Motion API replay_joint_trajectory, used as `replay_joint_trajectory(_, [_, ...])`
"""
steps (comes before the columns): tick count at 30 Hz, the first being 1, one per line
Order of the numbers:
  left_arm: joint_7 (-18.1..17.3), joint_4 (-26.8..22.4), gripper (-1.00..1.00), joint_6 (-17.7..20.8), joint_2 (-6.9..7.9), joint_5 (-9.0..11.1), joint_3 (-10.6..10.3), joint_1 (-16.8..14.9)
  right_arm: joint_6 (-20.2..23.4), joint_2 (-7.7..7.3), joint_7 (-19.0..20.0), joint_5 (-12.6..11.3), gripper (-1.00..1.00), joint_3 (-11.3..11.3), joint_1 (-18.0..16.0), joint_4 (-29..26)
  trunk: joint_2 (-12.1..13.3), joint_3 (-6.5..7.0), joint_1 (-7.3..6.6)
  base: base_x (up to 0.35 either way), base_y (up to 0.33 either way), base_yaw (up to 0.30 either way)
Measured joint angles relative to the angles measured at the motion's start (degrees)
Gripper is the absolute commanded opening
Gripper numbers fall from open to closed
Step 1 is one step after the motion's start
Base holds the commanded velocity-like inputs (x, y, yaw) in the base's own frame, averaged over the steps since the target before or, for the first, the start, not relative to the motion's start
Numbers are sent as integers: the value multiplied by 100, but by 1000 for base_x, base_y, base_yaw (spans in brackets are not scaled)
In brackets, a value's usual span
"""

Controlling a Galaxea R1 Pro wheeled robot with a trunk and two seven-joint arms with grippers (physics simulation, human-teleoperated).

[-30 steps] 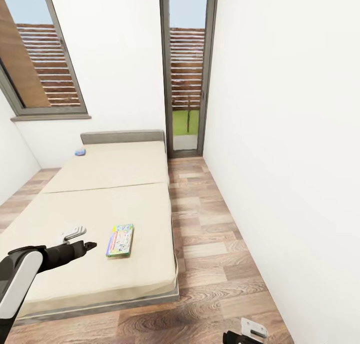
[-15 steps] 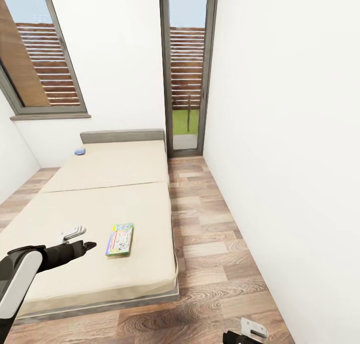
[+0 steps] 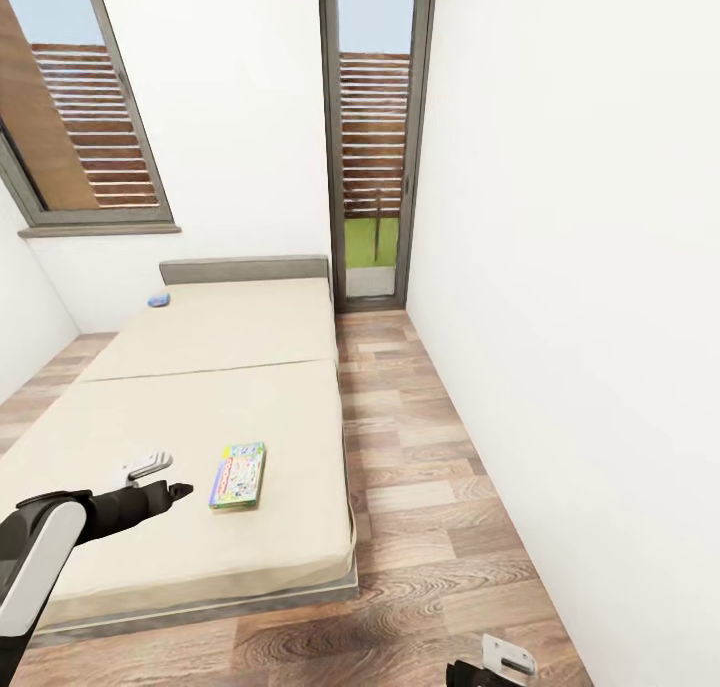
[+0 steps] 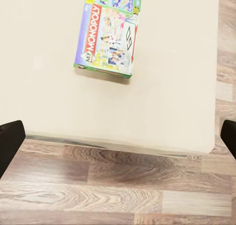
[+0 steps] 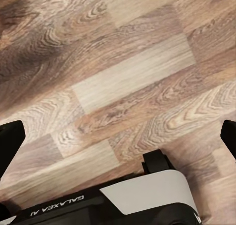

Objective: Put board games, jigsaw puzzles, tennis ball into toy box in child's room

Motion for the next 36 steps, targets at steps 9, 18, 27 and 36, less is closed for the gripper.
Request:
replay_joint_trajectory(9, [7,36,100,-17,-3,-9,1,0,-429,23,-6,2,100,343,22,0,-361,-162,198,0,0,0])
replay_joint_trajectory(18, [-23,59,100,-21,14,-17,48,0,-510,35,-17,-8,100,628,23,-21,-722,-323,396,0,0,0])
replay_joint_trajectory(27, [-65,79,100,2,167,56,162,0,38,185,-18,-17,100,686,-372,-682,-1083,-485,593,0,0,0])
replay_joint_trajectory(36, [-336,321,100,5,413,52,213,-57,941,185,-26,-65,100,707,-1036,-1433,-1444,-646,791,0,0,0])
